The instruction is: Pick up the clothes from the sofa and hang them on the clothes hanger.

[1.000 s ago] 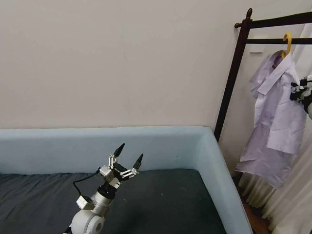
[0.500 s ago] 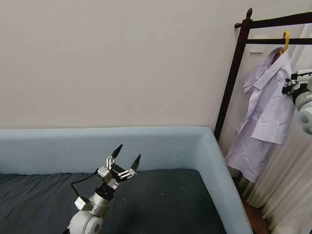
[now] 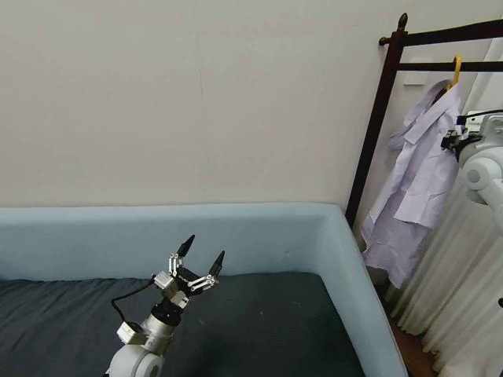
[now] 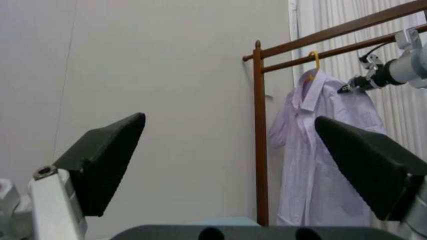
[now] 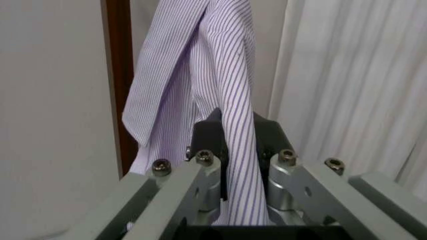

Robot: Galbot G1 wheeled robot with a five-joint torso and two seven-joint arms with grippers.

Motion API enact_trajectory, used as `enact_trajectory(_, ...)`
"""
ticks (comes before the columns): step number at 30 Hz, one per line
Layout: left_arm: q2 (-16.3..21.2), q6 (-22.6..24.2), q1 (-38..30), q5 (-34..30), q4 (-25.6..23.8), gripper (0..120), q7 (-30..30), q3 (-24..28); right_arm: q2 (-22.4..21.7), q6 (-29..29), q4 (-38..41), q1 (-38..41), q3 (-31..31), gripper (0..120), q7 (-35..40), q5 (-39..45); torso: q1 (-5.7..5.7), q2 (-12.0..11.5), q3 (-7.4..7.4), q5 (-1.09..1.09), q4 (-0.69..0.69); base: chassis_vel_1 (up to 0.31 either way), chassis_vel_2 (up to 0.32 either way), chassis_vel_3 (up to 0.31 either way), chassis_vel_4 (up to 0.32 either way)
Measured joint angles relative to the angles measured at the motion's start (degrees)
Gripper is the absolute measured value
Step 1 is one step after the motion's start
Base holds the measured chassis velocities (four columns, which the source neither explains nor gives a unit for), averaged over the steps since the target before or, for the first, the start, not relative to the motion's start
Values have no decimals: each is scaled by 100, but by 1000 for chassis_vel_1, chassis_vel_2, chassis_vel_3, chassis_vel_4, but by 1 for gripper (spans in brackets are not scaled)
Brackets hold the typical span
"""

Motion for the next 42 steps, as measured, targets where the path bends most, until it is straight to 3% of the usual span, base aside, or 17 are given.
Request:
enact_trajectory(7,-132,48,71,11,-62,100,-91,21,-151,63,543,-560,343,25,-99,-10,1,0,0,1,1,0,0,0,0)
enact_trajectory(10,-174,161,220,78,-168,100,-594,20,-313,473,1076,-1162,729,35,-336,-75,0,0,0,-1,-3,0,0,0,0)
enact_trajectory(14,-256,840,814,352,-628,100,-2044,38,-458,2079,1842,-2742,1457,55,-1228,-570,-1,0,-1,3,-1,0,0,0,0)
enact_trajectory(15,-256,840,814,352,-628,100,-2044,38,-458,2079,1842,-2742,1457,55,-1228,-570,-1,0,-1,3,-1,0,0,0,0)
enact_trajectory(18,-425,1405,1287,838,-1041,100,-2689,-82,-386,2941,2152,-3615,1757,68,-1825,-1072,-1,1,-2,-4,-1,0,0,0,0)
enact_trajectory(20,-562,1367,1464,1088,-1125,100,-2810,-209,-275,3179,2286,-3934,1812,74,-1955,-1239,-1,1,-2,0,-1,0,0,0,0)
enact_trajectory(22,-983,874,1879,1426,-1193,100,-2542,-731,229,3426,2564,-4645,1826,84,-2162,-1644,-1,0,-1,0,1,0,0,0,0)
enact_trajectory(23,-983,874,1879,1426,-1193,100,-2542,-731,229,3426,2564,-4645,1826,84,-2162,-1644,-1,0,-1,0,1,0,0,0,0)
enact_trajectory(25,-1297,660,2133,1610,-1284,100,-2415,-1023,761,3603,2794,-5354,1909,93,-2289,-2169,-1,0,0,0,5,0,0,0,0)
enact_trajectory(26,-1429,630,2244,1654,-1352,100,-2425,-1095,1098,3752,2908,-5775,2005,97,-2370,-2491,-1,0,-1,0,4,0,0,0,0)
enact_trajectory(27,-1429,630,2244,1654,-1352,100,-2425,-1095,1098,3752,2908,-5775,2005,97,-2370,-2491,-1,0,-1,0,4,0,0,0,0)
enact_trajectory(29,-1715,670,2527,1782,-1493,100,-2608,-1157,1825,3965,3063,-6594,2261,100,-2564,-3175,-1,1,-1,-1,0,0,0,0,0)
enact_trajectory(30,-1715,670,2527,1782,-1493,100,-2608,-1157,1825,3965,3063,-6594,2261,100,-2564,-3175,-1,1,-1,-1,0,0,0,0,0)
enact_trajectory(33,-2043,715,2972,1866,-1572,100,-2824,-1050,2849,4280,3117,-7616,2470,100,-2741,-4134,-2,1,-1,0,-2,0,0,0,0)
enact_trajectory(34,-2043,715,2972,1866,-1572,100,-2824,-1050,2849,4280,3117,-7616,2470,100,-2741,-4134,-2,1,-1,0,-2,0,0,0,0)
enact_trajectory(37,-2149,707,3179,1927,-1512,100,-2847,-964,3530,4694,2941,-8143,2482,100,-2847,-4583,-2,1,-1,0,-1,0,0,0,0)
enact_trajectory(42,-2160,661,3254,1933,-1455,100,-2714,-950,3730,4853,2860,-8284,2479,100,-2881,-4786,-2,1,-1,-2,1,0,0,0,0)
